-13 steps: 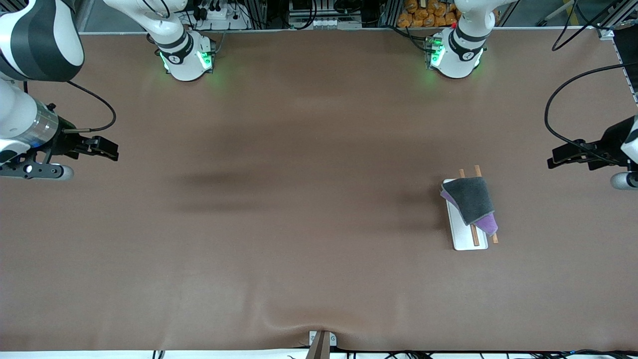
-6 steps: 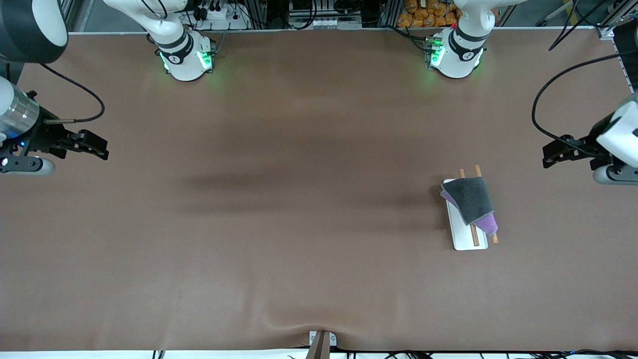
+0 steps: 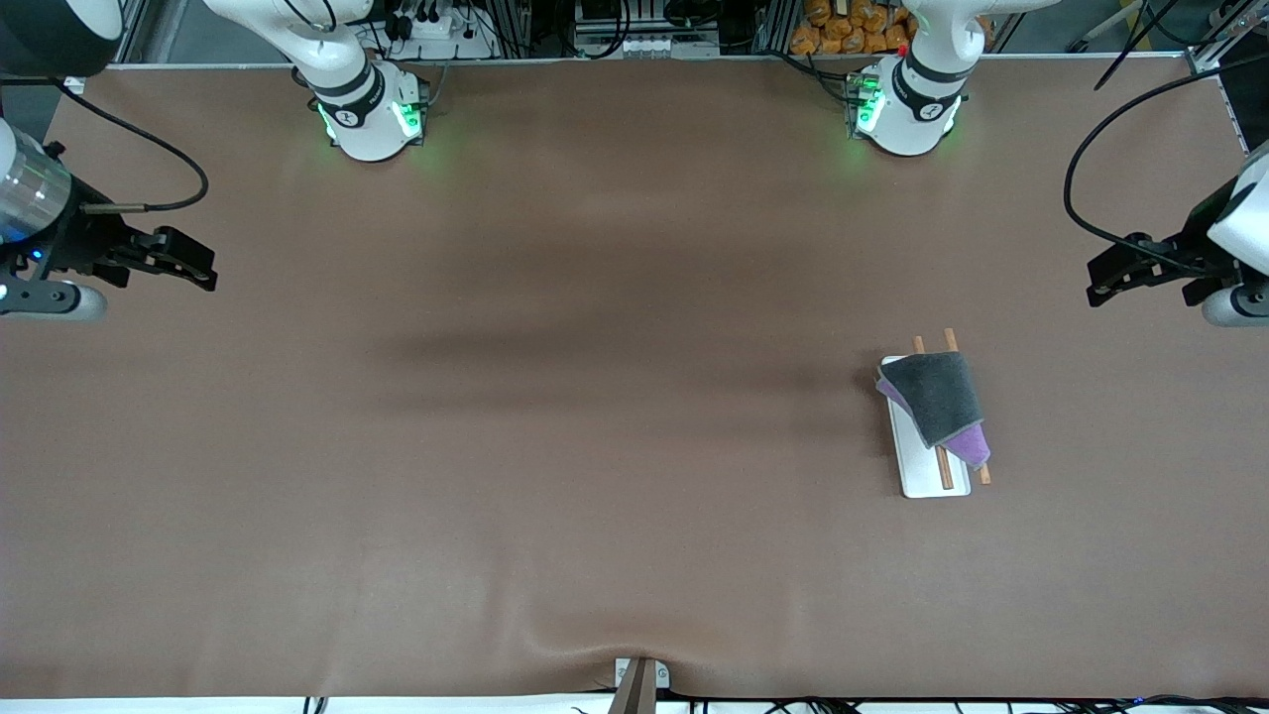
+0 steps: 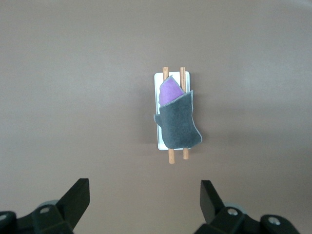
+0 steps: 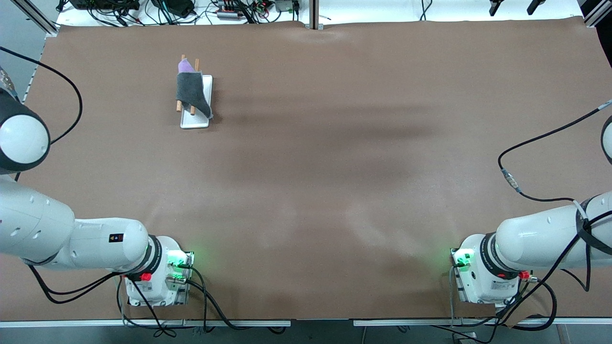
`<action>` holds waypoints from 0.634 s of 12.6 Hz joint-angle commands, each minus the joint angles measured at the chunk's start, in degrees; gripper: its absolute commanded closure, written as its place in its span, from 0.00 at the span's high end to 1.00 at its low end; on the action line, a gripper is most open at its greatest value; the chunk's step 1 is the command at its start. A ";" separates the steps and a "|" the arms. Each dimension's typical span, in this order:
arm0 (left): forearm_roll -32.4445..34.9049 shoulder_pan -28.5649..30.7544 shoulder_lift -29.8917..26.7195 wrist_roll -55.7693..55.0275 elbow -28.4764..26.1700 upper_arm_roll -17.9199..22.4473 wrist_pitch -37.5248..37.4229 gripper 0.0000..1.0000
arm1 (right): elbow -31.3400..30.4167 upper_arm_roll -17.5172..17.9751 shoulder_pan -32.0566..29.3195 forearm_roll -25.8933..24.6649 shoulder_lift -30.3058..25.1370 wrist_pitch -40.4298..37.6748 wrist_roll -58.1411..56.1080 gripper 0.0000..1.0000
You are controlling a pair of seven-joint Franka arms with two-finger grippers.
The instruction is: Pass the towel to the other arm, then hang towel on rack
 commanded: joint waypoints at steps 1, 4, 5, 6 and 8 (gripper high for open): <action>-0.74 -1.86 -2.84 -0.92 -2.67 0.87 0.00 1.00 | 4.49 -0.21 0.11 0.04 1.15 -0.77 0.78 1.00; -1.00 -1.69 -3.80 -1.10 -2.75 0.52 -2.02 1.00 | 6.18 -0.39 0.02 0.73 0.80 -0.85 0.86 1.00; -1.00 -1.69 -3.98 -1.01 -2.84 0.52 -2.46 1.00 | 6.09 -0.39 -0.50 0.82 0.71 -1.29 0.86 1.00; -1.00 -1.78 -3.98 -1.01 -2.76 0.52 -3.51 1.00 | 6.09 -0.39 -0.94 0.82 0.71 -1.30 0.95 1.00; -1.26 -1.87 -4.07 -1.01 -2.75 0.95 -5.01 1.00 | 5.57 -0.04 -0.51 0.82 0.18 -1.99 0.69 1.00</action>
